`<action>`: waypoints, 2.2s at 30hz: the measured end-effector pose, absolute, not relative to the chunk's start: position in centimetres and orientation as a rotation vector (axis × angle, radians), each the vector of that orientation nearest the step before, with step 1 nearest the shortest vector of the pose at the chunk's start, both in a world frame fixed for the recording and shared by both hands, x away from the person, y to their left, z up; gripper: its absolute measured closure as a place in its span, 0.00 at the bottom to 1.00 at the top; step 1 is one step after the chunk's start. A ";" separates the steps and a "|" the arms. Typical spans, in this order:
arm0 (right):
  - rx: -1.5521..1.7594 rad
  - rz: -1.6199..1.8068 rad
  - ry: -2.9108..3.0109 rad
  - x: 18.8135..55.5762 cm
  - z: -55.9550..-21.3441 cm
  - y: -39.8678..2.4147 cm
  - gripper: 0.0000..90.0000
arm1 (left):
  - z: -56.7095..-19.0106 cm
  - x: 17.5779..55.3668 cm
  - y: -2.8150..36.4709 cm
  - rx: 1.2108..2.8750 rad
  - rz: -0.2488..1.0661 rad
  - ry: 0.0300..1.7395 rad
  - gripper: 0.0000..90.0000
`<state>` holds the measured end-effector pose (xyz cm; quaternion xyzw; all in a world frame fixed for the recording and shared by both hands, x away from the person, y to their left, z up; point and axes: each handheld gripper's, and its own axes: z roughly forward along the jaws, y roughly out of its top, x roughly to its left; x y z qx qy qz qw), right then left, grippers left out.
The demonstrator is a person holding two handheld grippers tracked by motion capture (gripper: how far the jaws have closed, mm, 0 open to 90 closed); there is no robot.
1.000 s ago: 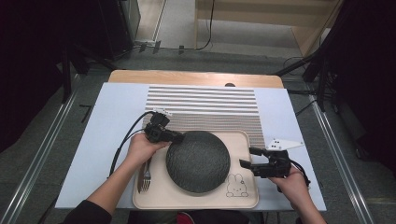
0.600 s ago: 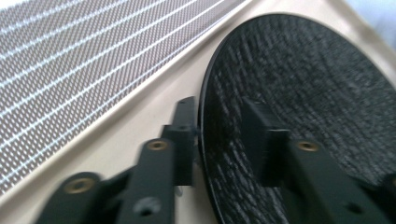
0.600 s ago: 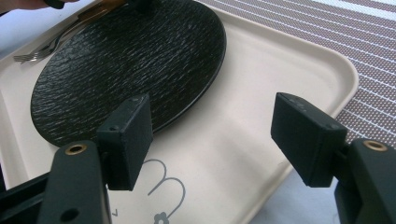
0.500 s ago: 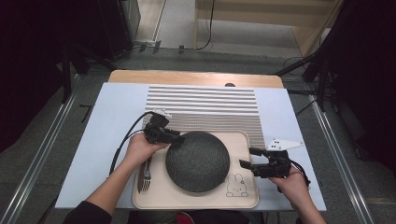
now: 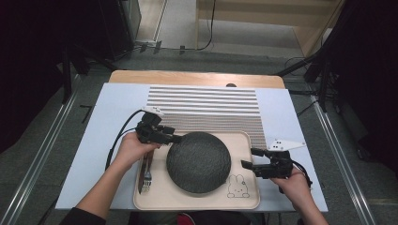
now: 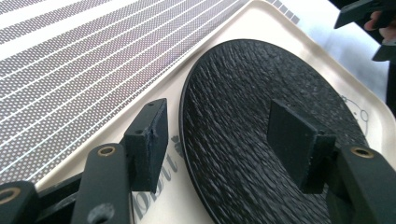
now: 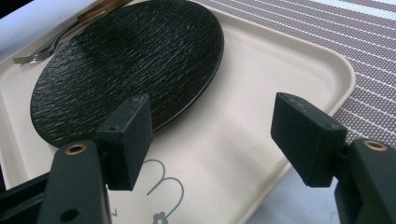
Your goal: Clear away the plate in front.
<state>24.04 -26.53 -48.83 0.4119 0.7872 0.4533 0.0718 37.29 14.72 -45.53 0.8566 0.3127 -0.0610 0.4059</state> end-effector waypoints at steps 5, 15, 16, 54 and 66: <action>1.241 1.365 2.364 24.0 -48.8 -26.6 0.32 | -45.0 36.7 15.7 2.151 -0.129 0.772 0.42; 1.240 1.365 2.363 24.1 -48.8 -26.6 0.32 | -44.6 35.6 18.0 2.127 -0.090 0.779 0.40; 1.241 1.364 2.363 24.1 -48.8 -26.6 0.32 | -44.6 35.5 18.2 2.120 -0.089 0.781 0.39; 1.250 1.359 2.361 24.0 -48.8 -26.7 0.32 | -45.5 31.7 23.4 2.148 -0.050 0.841 0.36; 1.247 1.355 2.360 24.0 -48.8 -26.7 0.32 | -46.1 31.0 24.8 2.164 -0.050 0.872 0.36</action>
